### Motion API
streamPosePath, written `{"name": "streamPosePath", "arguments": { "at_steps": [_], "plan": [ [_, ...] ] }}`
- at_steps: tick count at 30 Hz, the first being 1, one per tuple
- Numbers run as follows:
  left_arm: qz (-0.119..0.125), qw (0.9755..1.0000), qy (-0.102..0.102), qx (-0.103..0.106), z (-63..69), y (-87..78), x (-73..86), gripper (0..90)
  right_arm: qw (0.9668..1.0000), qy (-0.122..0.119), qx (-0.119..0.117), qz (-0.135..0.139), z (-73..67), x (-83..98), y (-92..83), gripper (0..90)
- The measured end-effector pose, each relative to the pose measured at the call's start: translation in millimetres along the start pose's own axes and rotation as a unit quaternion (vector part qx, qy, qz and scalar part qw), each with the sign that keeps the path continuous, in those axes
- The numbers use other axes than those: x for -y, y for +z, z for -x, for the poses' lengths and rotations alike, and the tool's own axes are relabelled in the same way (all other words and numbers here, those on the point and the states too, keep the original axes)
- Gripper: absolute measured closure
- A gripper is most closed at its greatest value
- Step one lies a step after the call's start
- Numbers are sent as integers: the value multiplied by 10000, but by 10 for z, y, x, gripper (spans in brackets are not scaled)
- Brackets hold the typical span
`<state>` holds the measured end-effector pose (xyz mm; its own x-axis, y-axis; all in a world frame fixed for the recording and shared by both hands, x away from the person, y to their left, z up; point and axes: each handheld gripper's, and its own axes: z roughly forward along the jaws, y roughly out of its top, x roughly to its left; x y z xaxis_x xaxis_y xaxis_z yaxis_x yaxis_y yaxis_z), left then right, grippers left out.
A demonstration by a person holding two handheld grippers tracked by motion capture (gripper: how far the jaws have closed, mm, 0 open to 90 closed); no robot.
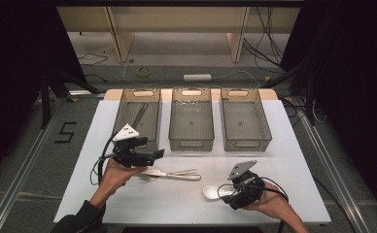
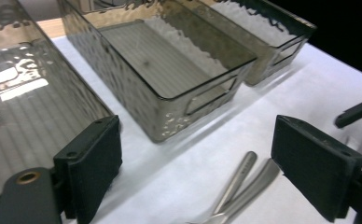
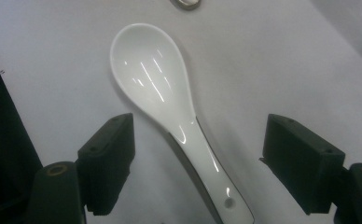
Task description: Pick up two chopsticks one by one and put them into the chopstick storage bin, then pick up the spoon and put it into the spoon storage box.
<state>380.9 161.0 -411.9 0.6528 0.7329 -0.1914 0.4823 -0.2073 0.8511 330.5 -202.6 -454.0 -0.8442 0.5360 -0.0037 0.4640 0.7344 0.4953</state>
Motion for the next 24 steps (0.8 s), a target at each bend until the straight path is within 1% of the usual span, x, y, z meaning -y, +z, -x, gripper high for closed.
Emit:
{"name": "streamPosePath", "arguments": {
  "at_steps": [3,5,8,9,11,13,15,17,18,20,24],
  "plan": [
    [44,10000,35,63,49,-24,51,154,10000,38,-25,-16,3,10,0,261],
    [61,9999,69,54,74,-42,80,154,10000,44,-12,-66,9,14,4,261],
    [46,9999,46,80,101,-64,127,154,9999,27,-3,-154,11,16,24,260],
    [38,9999,70,84,114,-71,140,154,9998,32,-4,-190,11,15,26,260],
    [-1,9998,194,48,140,-91,155,153,9997,-16,8,-238,10,13,36,260],
    [31,9997,240,40,150,-121,164,152,9996,-22,27,-289,3,8,47,260],
    [90,9998,185,59,159,-147,180,153,9994,-21,43,-329,-3,3,54,262],
    [105,9998,183,74,170,-170,199,153,9992,-37,67,-403,-11,-1,62,265],
    [125,9998,168,79,175,-178,211,153,9991,-91,55,-416,-6,-2,69,267],
    [134,9997,164,115,181,-189,235,153,9988,-126,52,-475,-7,-5,80,272],
    [79,9998,148,124,195,-187,270,153,9984,-132,57,-544,-16,-8,76,290]
  ]
}}
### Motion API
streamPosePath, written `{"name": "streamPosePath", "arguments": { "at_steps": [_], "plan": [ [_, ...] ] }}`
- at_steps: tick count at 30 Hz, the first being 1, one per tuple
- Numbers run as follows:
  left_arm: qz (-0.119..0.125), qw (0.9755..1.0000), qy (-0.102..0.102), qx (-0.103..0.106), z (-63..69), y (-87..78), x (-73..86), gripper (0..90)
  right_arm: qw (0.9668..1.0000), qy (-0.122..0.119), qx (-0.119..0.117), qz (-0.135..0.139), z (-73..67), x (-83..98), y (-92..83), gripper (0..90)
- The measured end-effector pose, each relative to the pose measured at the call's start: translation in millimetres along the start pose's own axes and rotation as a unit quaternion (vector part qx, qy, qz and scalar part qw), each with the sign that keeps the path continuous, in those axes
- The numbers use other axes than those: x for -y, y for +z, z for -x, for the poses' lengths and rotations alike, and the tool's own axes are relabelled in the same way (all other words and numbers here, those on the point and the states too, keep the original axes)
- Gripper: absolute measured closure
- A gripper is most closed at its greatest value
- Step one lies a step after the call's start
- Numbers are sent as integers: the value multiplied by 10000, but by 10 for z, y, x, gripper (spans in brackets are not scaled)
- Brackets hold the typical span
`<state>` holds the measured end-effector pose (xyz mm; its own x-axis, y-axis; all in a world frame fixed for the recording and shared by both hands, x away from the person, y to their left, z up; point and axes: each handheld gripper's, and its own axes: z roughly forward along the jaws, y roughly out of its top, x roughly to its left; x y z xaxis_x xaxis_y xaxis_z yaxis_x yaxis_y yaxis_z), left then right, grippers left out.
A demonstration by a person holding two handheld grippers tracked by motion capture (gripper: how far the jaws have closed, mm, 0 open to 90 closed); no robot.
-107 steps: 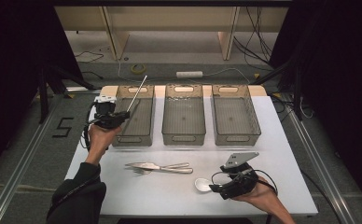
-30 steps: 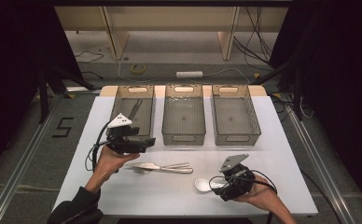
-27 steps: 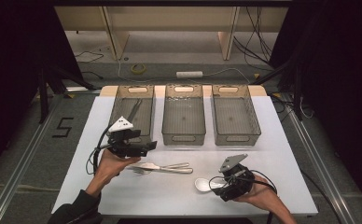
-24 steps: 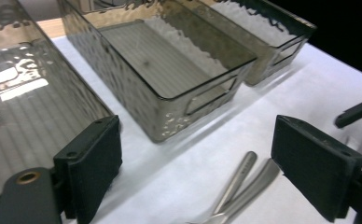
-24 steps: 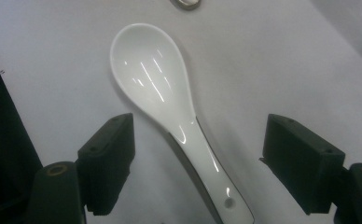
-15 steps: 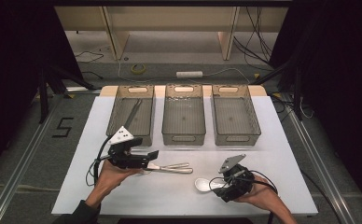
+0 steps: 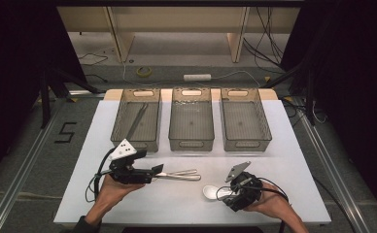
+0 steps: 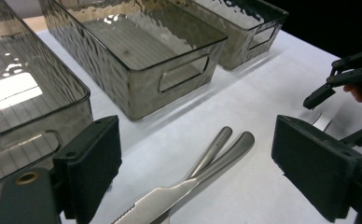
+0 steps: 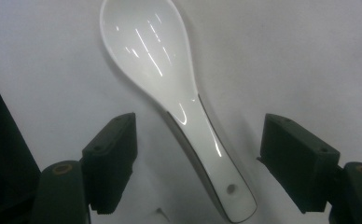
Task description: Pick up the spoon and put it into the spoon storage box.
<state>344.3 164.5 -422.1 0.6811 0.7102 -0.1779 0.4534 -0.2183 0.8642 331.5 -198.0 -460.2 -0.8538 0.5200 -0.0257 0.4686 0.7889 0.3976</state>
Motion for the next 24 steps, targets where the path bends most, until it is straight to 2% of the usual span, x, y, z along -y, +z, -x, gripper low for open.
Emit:
{"name": "streamPosePath", "arguments": {
  "at_steps": [9,16,20,21,24],
  "plan": [
    [117,9999,-27,68,39,-47,24,153,9999,-74,-34,-140,39,-9,10,404],
    [98,9999,50,84,69,-40,35,153,9995,-131,-109,-279,60,-22,32,484],
    [78,9999,71,80,73,-37,36,153,9992,-202,-130,-330,41,-26,18,557],
    [82,9999,89,78,76,-39,35,153,9991,-281,-128,-305,44,-26,23,580],
    [79,9999,102,72,79,-37,37,153,9988,-295,-119,-370,38,-46,20,634]
  ]
}}
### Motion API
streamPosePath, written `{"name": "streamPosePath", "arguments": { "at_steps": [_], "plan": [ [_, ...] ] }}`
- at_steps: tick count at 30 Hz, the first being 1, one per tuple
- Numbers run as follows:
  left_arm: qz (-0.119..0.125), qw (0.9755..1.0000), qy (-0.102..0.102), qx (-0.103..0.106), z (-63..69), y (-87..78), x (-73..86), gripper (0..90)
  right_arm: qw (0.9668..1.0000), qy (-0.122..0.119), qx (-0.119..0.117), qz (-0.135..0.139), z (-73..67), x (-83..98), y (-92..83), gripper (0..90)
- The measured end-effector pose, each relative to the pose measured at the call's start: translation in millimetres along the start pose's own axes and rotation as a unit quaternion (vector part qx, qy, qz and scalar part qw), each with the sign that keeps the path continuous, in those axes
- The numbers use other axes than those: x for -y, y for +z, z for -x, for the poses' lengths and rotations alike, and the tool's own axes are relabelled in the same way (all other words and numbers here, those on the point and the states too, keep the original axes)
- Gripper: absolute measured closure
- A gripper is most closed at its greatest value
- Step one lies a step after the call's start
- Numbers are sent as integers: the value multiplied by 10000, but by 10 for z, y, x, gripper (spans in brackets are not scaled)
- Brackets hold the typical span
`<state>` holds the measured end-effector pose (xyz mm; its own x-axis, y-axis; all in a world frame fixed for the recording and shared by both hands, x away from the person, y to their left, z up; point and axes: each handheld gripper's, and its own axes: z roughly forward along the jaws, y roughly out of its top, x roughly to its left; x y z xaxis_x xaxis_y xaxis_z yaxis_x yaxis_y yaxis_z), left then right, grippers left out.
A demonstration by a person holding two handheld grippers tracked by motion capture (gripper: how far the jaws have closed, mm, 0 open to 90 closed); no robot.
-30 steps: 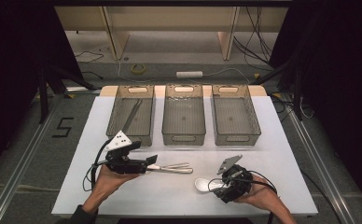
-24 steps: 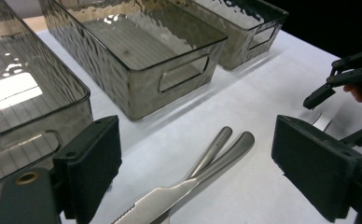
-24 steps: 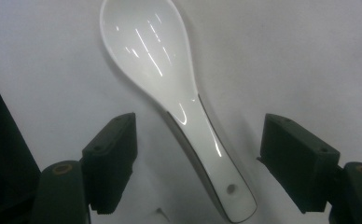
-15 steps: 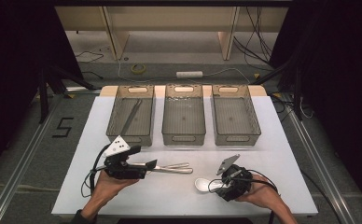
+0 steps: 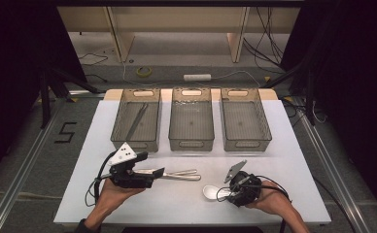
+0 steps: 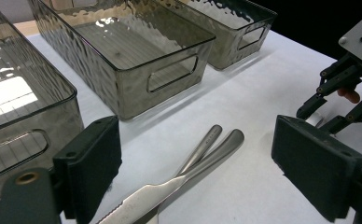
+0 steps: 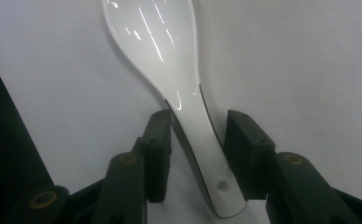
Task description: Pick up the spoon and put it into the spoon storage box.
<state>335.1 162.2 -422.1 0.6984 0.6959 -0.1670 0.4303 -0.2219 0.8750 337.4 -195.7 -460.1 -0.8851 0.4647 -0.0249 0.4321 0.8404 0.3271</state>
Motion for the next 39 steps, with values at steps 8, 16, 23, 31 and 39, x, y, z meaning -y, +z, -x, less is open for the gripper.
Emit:
{"name": "streamPosePath", "arguments": {
  "at_steps": [8,16,23,31,39],
  "plan": [
    [2,10000,-10,-14,-2,-10,3,154,9996,-188,-65,-175,-35,-49,-3,741],
    [-6,10000,-4,-18,1,-7,2,154,9991,-346,-48,-221,-41,-66,-2,767],
    [2,10000,-5,-12,-2,-9,2,154,9997,-130,-184,-133,-9,-59,-49,772],
    [37,10000,-38,-17,-4,-12,1,153,9969,413,-572,345,135,-31,-159,775],
    [70,9999,-56,-44,-17,-19,-2,154,9937,575,-537,802,275,-152,-356,776]
  ]
}}
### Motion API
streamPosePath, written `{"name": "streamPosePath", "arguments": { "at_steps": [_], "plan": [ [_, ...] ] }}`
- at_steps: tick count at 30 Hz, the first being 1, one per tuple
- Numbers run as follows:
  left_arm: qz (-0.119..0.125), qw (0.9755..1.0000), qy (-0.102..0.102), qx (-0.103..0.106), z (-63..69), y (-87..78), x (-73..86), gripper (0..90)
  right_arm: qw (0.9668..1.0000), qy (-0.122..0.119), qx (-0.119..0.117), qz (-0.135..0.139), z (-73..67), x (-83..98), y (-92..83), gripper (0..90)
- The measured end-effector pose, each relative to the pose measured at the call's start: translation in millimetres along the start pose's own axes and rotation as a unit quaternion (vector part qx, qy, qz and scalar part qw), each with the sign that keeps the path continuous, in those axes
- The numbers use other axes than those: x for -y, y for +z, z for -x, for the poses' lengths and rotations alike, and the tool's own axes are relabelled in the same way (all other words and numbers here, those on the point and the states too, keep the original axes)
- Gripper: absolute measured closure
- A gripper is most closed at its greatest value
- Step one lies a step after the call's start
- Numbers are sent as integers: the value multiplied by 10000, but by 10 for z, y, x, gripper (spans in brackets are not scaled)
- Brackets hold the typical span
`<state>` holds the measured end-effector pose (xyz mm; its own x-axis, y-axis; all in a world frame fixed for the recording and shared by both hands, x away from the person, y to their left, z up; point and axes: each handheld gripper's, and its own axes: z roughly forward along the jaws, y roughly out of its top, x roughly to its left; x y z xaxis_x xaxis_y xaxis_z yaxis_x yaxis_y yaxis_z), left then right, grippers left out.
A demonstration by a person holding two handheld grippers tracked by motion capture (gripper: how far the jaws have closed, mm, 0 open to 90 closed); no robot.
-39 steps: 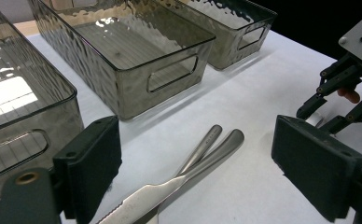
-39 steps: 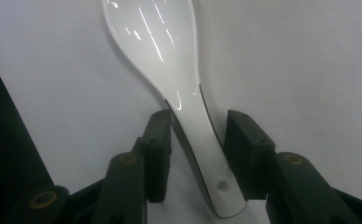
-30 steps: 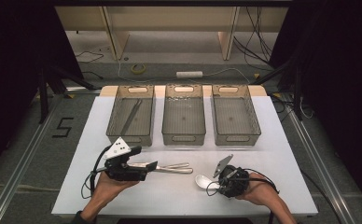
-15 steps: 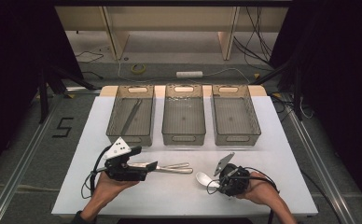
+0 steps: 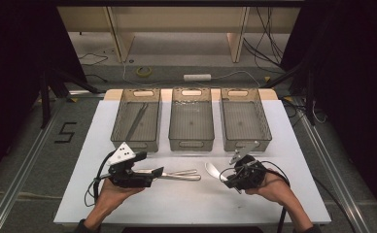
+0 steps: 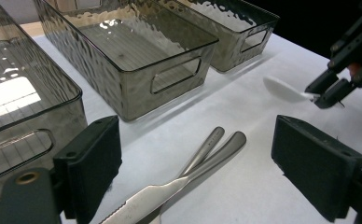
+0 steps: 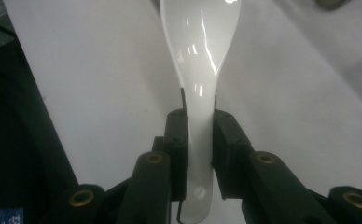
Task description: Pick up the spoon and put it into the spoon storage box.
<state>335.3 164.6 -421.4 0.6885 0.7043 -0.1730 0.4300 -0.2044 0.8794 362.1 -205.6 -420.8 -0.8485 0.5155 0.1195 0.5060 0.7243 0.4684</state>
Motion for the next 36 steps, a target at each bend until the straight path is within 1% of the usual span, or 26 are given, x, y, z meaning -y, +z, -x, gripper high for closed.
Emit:
{"name": "streamPosePath", "arguments": {
  "at_steps": [1,3,5,6,11,13,14,17,19,21,22,28,30,31,34,36],
  "plan": [
    [9,10000,2,-4,-2,-1,-1,154,10000,-9,7,42,12,-32,-18,776],
    [34,10000,-21,-10,-2,-3,-1,153,9998,37,-6,172,40,-101,-52,776],
    [48,10000,-24,-8,-3,-4,-1,154,9996,83,41,276,81,-180,-85,776],
    [51,10000,-25,-7,-3,-4,-1,154,9992,129,37,371,103,-225,-103,777],
    [79,10000,-2,-8,-4,-5,-4,153,9975,213,74,675,196,-494,-193,776],
    [90,10000,-5,-1,-4,-7,-4,154,9968,197,95,768,234,-612,-211,776],
    [94,10000,-6,-3,-4,-8,-5,153,9966,231,113,788,246,-670,-217,777],
    [89,10000,10,-4,-4,-10,-5,153,9962,216,158,833,298,-837,-211,777],
    [94,10000,17,-8,-4,-12,-6,153,9960,208,181,844,327,-921,-199,777],
    [96,10000,8,-10,-2,-11,-5,153,9956,272,177,878,355,-993,-187,777],
    [92,10000,18,-8,-4,-11,-5,153,9954,331,171,886,363,-1018,-186,777],
    [101,9999,21,-4,2,-8,-7,153,9942,475,306,913,479,-1187,-139,777],
    [108,9999,17,-8,3,-6,-7,153,9933,561,359,950,521,-1240,-123,777],
    [112,9999,13,-10,4,-4,-7,153,9926,545,404,1003,558,-1270,-110,777],
    [101,9999,34,-5,4,-8,-8,153,9911,660,491,1043,619,-1333,-78,777],
    [105,9999,36,-2,5,-7,-8,153,9904,694,563,1056,655,-1379,-44,777]
  ]
}}
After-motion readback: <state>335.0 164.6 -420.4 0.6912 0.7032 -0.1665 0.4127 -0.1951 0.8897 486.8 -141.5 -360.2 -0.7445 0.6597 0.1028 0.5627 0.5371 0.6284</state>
